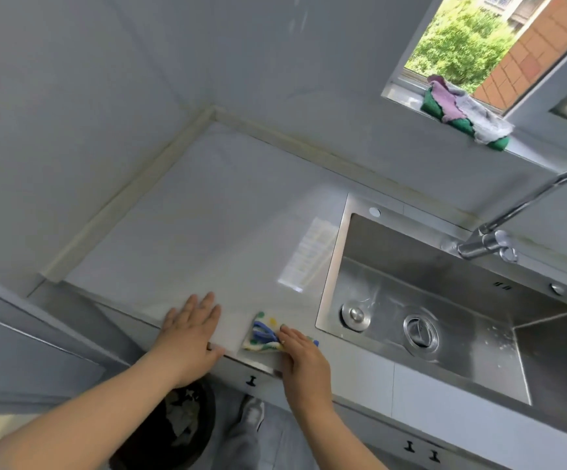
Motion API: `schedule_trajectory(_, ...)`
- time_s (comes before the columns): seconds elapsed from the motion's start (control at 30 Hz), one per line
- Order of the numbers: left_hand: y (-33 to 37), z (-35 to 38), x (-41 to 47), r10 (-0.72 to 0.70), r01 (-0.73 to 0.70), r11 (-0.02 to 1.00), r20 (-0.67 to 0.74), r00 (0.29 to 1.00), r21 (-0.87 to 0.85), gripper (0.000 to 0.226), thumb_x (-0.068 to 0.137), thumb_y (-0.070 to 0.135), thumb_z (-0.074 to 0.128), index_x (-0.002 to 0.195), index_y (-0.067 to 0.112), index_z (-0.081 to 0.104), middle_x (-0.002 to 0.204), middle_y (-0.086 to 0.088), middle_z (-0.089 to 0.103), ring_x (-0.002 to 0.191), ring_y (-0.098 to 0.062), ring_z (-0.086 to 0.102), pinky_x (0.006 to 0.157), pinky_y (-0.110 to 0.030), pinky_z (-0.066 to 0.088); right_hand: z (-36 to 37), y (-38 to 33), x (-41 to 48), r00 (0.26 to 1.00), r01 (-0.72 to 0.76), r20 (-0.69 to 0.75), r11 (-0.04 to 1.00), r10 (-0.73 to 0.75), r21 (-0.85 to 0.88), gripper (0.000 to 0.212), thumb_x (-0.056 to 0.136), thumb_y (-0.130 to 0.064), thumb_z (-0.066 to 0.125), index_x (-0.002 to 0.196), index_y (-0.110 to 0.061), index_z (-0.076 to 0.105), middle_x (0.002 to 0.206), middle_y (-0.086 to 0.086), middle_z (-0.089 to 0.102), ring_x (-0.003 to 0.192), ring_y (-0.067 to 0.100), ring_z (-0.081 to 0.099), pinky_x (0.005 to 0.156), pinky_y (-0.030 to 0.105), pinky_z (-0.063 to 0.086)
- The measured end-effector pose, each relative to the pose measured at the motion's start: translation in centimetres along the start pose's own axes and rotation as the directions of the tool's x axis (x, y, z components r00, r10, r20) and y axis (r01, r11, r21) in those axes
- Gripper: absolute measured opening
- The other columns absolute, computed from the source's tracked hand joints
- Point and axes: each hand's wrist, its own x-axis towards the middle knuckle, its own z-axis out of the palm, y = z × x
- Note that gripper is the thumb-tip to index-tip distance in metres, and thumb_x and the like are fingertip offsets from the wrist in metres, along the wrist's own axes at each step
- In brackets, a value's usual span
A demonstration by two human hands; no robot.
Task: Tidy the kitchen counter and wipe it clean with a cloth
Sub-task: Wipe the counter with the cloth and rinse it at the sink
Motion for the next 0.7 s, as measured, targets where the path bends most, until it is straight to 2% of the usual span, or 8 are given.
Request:
schedule_trajectory(0.07,-0.6,-0.3,0.0,0.03,-0.03,0.999,0.023,0.999,-0.012,0.072,0.098,0.05,0.031,0.154,0.022,-0.005,0.158,0.001,-0.024,0.146,-0.023,-0.018,0.12,-0.041,-0.002,-0.5,-0.6,-1.9,1.0,-0.008,0.02,1.0,0.008,-0.009,0.042,0.078,-0.013,0.048,0.111,-0.026,0.071,0.117,-0.011,0.068,0.108,0.012,0.063,0.091,0.015,0.04)
schedule_trajectory(0.17,-1.0,-1.4,1.0,0.064,-0.064,0.998,0.066,0.996,0.003,0.071,0.099,0.05,0.032,0.154,0.017,0.001,0.16,-0.005,-0.016,0.148,-0.028,-0.01,0.121,-0.04,0.006,-2.1,-1.3,-3.1,0.984,-0.056,0.167,0.998,0.055,-0.002,0.033,0.084,-0.016,0.05,0.105,-0.033,0.07,0.095,-0.007,0.073,0.086,0.015,0.065,0.072,0.02,0.043)
schedule_trajectory(0.27,-0.5,-1.7,1.3,0.052,-0.052,0.999,0.106,0.993,-0.009,0.071,0.098,0.05,0.033,0.154,0.015,0.008,0.16,-0.009,-0.011,0.147,-0.033,-0.006,0.12,-0.039,0.007,-3.8,-1.6,-3.6,0.966,-0.131,0.236,0.987,0.106,0.093,0.02,0.079,-0.017,0.048,0.085,-0.024,0.066,0.065,0.003,0.064,0.057,0.016,0.059,0.056,0.03,0.05)
schedule_trajectory(0.37,0.5,-2.6,1.2,0.056,-0.053,0.998,0.079,0.995,-0.037,0.066,0.099,0.048,0.035,0.152,0.014,0.014,0.161,-0.011,0.001,0.147,-0.031,0.003,0.12,-0.035,0.009,-6.1,-1.5,-3.1,0.968,-0.23,0.152,0.943,0.197,0.24,0.022,0.085,-0.012,0.047,0.079,-0.021,0.067,0.063,0.011,0.058,0.043,0.009,0.059,0.05,0.038,0.049)
schedule_trajectory(0.47,2.0,-4.1,2.3,0.082,-0.082,0.992,0.002,0.997,-0.101,0.061,0.098,0.045,0.038,0.149,0.012,0.025,0.156,-0.01,0.018,0.144,-0.028,0.018,0.117,-0.033,0.019,-9.2,-0.6,-1.2,0.958,-0.276,0.036,0.882,0.284,0.381,0.025,0.089,-0.014,0.048,0.078,-0.024,0.068,0.065,0.02,0.053,0.044,0.02,0.064,0.05,0.047,0.055)
schedule_trajectory(0.53,3.2,-5.2,3.3,0.103,-0.104,0.988,-0.018,0.995,-0.115,0.061,0.098,0.045,0.038,0.148,0.013,0.026,0.157,-0.01,0.017,0.145,-0.027,0.016,0.117,-0.033,0.018,-11.0,0.3,0.6,0.932,-0.299,-0.058,0.85,0.357,0.433,0.023,0.089,-0.012,0.05,0.077,-0.019,0.068,0.063,0.02,0.049,0.049,0.027,0.064,0.045,0.039,0.055)
schedule_trajectory(0.6,5.1,-6.5,5.0,0.115,-0.118,0.986,-0.033,0.993,-0.113,0.064,0.099,0.046,0.037,0.151,0.014,0.02,0.16,-0.01,0.008,0.147,-0.027,0.01,0.119,-0.032,0.013,-12.9,2.2,3.3,0.891,-0.322,-0.146,0.824,0.43,0.466,0.023,0.088,-0.009,0.051,0.074,-0.016,0.068,0.061,0.017,0.055,0.049,0.028,0.064,0.042,0.03,0.051)
schedule_trajectory(0.7,8.3,-8.7,8.0,0.135,-0.142,0.984,-0.072,0.988,-0.108,0.065,0.099,0.047,0.037,0.153,0.016,0.016,0.161,-0.008,0.004,0.148,-0.025,0.007,0.119,-0.032,0.012,-15.4,5.7,7.9,0.839,-0.343,-0.269,0.845,0.472,0.411,0.023,0.087,-0.015,0.053,0.068,-0.018,0.065,0.052,0.004,0.06,0.047,0.022,0.062,0.045,0.036,0.051)
